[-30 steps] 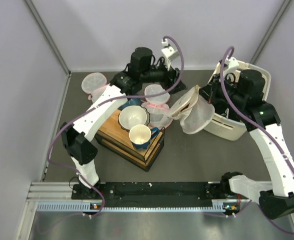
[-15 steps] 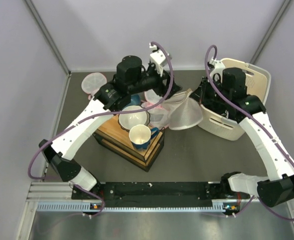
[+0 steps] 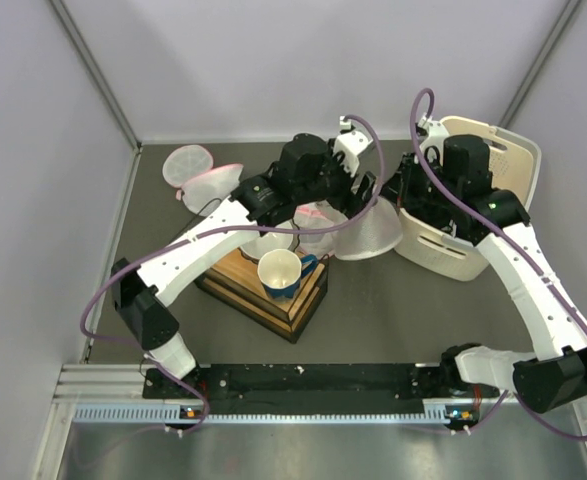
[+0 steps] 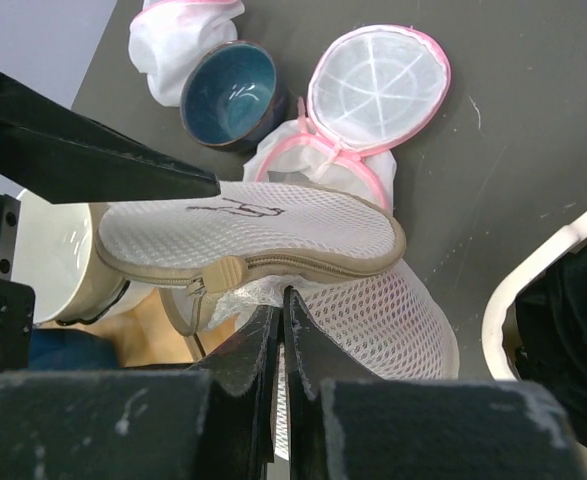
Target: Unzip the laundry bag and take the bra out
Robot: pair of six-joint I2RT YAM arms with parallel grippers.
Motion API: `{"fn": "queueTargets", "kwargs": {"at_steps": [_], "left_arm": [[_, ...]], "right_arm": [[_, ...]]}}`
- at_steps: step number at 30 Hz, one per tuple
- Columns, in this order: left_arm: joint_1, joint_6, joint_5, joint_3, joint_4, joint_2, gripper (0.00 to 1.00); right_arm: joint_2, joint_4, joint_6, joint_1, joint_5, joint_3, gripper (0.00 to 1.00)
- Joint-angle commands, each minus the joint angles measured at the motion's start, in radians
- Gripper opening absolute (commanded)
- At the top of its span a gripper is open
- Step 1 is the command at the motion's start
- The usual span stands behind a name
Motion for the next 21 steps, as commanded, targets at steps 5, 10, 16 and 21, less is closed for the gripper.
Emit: {"fn": "queueTargets", "kwargs": {"at_steps": [5,10,16,21], "left_arm": [[-0.008,0.047,-0.051,0.004,0.036,0.011,0.52],[-0.004,0.078,-0.050,-0.006,0.037,-0.004,0.00],[0.005,0.104,0.004,-0.016,0.074,-0.032,0.00],[0.039,0.129,0.149,-0.078,0.131,-0.071,0.00]], "right_arm": [[-0.029,0.065,0.022,0.013,-0.023,0.050,0.00],[-0.041,0.068,0.016,0.012,-0.038,0.036,0.00],[-0.076,0.061,-0.046,0.012,-0.097,0.028,0.39],[-0.139,0.047,-0.096,-0.018,-0.075,0.018,0.43]]}}
